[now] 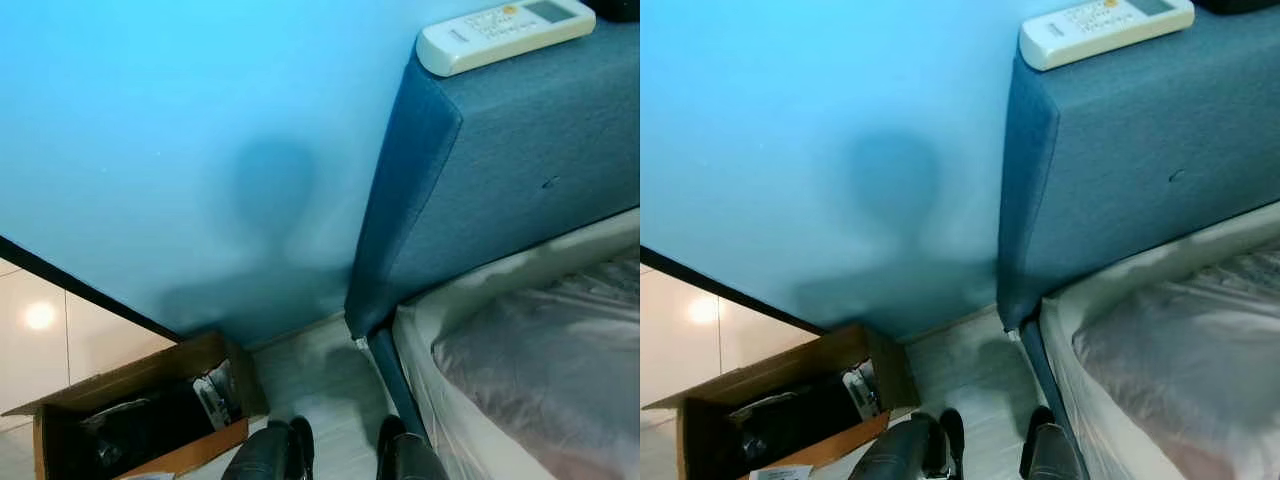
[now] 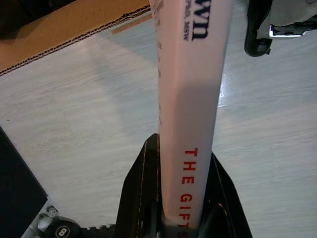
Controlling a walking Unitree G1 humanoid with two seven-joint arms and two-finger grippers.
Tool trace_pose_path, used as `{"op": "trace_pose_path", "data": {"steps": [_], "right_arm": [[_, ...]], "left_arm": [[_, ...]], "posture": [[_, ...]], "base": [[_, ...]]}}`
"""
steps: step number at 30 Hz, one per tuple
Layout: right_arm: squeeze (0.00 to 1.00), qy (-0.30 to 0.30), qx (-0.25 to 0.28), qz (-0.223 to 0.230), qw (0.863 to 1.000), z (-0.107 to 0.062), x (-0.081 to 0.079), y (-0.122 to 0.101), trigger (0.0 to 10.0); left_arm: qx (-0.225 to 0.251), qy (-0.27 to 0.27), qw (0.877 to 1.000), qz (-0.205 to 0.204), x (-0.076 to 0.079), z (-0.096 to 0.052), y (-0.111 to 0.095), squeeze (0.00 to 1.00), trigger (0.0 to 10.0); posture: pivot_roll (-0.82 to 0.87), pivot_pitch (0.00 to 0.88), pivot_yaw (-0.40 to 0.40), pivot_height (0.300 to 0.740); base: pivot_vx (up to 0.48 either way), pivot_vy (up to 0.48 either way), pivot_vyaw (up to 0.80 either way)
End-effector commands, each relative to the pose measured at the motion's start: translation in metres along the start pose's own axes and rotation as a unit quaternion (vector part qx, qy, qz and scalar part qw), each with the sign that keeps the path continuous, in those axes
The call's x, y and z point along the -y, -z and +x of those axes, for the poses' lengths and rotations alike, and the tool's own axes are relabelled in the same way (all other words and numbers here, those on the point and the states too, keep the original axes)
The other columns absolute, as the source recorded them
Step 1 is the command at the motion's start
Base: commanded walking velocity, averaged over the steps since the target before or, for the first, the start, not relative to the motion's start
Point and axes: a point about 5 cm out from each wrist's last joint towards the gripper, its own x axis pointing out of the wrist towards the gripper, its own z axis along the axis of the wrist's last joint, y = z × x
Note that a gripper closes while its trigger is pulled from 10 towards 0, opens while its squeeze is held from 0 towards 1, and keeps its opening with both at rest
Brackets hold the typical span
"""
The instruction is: Clean up the room
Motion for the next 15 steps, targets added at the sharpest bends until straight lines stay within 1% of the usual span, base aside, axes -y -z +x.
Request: {"op": "trace_pose_path", "data": {"steps": [1, 3, 4, 5, 6, 7, 8, 10, 11, 15], "right_arm": [[0.00, 0.024, -0.031, 0.002, 0.999, 0.001, 0.008, 0.015, 10.0], [0.00, 0.007, -0.090, 0.033, 0.995, -0.009, -0.009, 0.050, 10.0], [0.00, 0.007, -0.090, 0.033, 0.995, -0.009, -0.009, 0.050, 10.0], [0.00, -0.002, -0.106, 0.045, 0.993, -0.014, -0.018, 0.062, 10.0], [0.00, -0.010, -0.109, 0.048, 0.993, -0.018, -0.025, 0.068, 10.0], [0.00, -0.010, -0.109, 0.048, 0.993, -0.018, -0.025, 0.068, 10.0], [0.00, -0.013, -0.109, 0.043, 0.993, -0.020, -0.029, 0.070, 10.0], [0.00, -0.013, -0.109, 0.043, 0.993, -0.020, -0.029, 0.070, 10.0], [0.00, -0.013, -0.106, 0.032, 0.994, -0.022, -0.032, 0.069, 10.0], [0.00, -0.007, -0.103, 0.020, 0.994, -0.021, -0.032, 0.067, 10.0]], "left_arm": [[-0.033, -0.006, 0.999, -0.013, 0.000, -0.007, 0.018, 0.00, 10.0], [-0.038, -0.010, 0.999, -0.013, -0.003, -0.011, 0.022, 0.00, 10.0], [-0.038, -0.010, 0.999, -0.013, -0.003, -0.011, 0.022, 0.00, 10.0], [-0.038, -0.012, 0.999, -0.013, -0.005, -0.012, 0.023, 0.00, 10.0], [-0.039, -0.013, 0.999, -0.013, -0.006, -0.013, 0.024, 0.00, 10.0], [-0.039, -0.013, 0.999, -0.013, -0.006, -0.013, 0.024, 0.00, 10.0], [-0.039, -0.013, 0.999, -0.013, -0.006, -0.014, 0.024, 0.00, 10.0], [-0.039, -0.013, 0.999, -0.013, -0.006, -0.014, 0.024, 0.00, 10.0], [-0.039, -0.011, 0.999, -0.014, -0.004, -0.013, 0.025, 0.00, 10.0], [-0.039, -0.009, 0.999, -0.016, 0.000, -0.012, 0.025, 0.00, 10.0]], "posture": [[0.11, 0.359, 0.049, 0.708], [0.12, 0.367, 0.053, 0.708], [0.12, 0.367, 0.053, 0.708], [0.13, 0.371, 0.054, 0.708], [0.13, 0.374, 0.054, 0.708], [0.13, 0.374, 0.054, 0.708], [0.13, 0.379, 0.054, 0.708], [0.13, 0.379, 0.054, 0.708], [0.12, 0.381, 0.053, 0.708], [0.12, 0.381, 0.050, 0.708]], "base": [[0.000, 0.000, 0.00], [0.000, 0.000, 0.00], [0.000, 0.000, 0.00], [0.000, 0.000, 0.00], [0.000, 0.000, 0.00], [0.000, 0.000, 0.00], [0.000, 0.000, 0.00], [0.000, 0.000, 0.00], [0.000, 0.000, 0.00], [0.000, 0.000, 0.00]]}}
